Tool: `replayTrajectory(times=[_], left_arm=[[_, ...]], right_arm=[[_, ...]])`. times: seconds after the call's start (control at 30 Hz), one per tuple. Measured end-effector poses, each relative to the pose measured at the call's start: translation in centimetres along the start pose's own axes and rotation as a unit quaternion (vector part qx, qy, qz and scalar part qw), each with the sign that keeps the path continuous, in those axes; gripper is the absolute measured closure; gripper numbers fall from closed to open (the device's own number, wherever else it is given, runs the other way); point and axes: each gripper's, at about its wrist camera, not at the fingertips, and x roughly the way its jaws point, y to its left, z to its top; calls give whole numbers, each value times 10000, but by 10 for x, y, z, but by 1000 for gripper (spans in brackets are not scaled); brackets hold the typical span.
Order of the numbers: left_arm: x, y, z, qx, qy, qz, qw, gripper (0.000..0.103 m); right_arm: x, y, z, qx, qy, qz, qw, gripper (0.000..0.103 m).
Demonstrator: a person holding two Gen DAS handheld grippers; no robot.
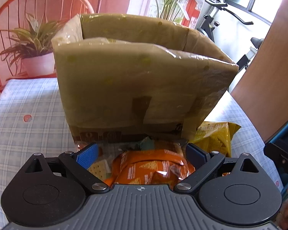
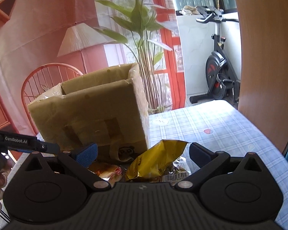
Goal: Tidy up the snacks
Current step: 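Close the left tool on the orange chip bag while the right reaches the yellow bag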
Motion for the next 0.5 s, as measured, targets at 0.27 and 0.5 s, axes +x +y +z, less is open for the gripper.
replayTrajectory(times=[0.27, 0.5], left_arm=[[1, -10, -14, 179, 177, -254, 9994, 5], [3, -6, -27, 130, 116, -280, 9995, 5]], right_arm=[[14, -5, -2, 169, 126, 80, 9997, 0], [18, -7, -5, 196, 218, 33, 9996, 0]])
